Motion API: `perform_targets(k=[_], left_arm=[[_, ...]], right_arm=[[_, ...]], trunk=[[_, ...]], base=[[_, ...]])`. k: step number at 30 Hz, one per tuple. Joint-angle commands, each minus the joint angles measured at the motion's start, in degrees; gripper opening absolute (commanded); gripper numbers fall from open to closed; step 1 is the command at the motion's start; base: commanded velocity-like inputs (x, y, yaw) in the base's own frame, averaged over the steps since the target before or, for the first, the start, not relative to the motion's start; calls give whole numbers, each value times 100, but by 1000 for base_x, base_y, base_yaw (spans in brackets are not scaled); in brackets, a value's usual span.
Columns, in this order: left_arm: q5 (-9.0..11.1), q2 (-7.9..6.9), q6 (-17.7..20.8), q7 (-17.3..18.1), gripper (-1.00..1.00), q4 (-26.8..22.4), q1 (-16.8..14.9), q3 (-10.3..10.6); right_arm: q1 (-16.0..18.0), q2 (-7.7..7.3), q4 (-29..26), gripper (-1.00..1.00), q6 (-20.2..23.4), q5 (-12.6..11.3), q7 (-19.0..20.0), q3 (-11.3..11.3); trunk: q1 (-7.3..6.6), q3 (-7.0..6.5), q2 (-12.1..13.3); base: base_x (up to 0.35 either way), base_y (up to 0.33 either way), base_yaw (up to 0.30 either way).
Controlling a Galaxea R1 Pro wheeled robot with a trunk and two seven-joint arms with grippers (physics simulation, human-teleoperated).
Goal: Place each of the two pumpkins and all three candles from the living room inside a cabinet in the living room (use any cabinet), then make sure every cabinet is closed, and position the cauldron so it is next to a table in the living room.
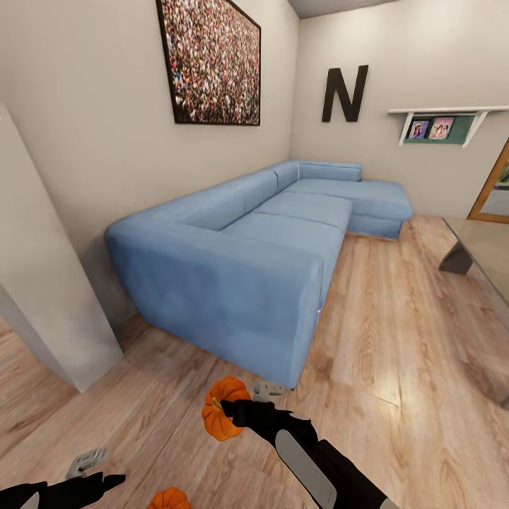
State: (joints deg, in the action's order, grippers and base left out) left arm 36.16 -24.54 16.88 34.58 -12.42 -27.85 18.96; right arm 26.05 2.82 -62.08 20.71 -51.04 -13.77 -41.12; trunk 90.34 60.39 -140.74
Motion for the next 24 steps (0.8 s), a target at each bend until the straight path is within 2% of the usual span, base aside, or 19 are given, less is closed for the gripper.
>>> perform_targets(k=[1, 6, 8, 9, 12, 14, 24], left_arm=[[58, -5, 53, 5, 100, -6, -2, 20], [58, 0, 52, 5, 100, -6, -1, 20], [59, 1, 49, 5, 100, -6, -1, 24], [62, 5, 39, 5, 100, -6, -1, 26], [54, 86, -63, 5, 100, -6, -1, 16], [51, 120, -99, 5, 100, -5, 1, 18], [49, 134, -123, 5, 100, -1, 7, 11]], right_arm=[[6, -1, -14, -100, 2, -52, -63, -10], [6, -20, -111, -100, -13, -53, -51, -2], [6, -28, -176, -100, -22, -54, -36, -2], [6, -34, -298, -100, -19, -55, -31, -2], [-7, -54, -1196, -100, 9, -71, -39, -7], [-15, -57, -1488, -100, 20, -78, -49, -12], [-21, -11, -1610, -100, 21, -88, -63, -19]], trunk=[[21, 24, -44], [131, 113, -245], [139, 157, -252], [141, 179, -253], [149, 246, -257], [154, 290, -260], [180, 512, -273]], base=[[0, 0, 0], [0, 0, 0], [0, 0, 0], [0, 0, 0], [0, 0, 0], [0, 0, 0], [0, 0, 0]])
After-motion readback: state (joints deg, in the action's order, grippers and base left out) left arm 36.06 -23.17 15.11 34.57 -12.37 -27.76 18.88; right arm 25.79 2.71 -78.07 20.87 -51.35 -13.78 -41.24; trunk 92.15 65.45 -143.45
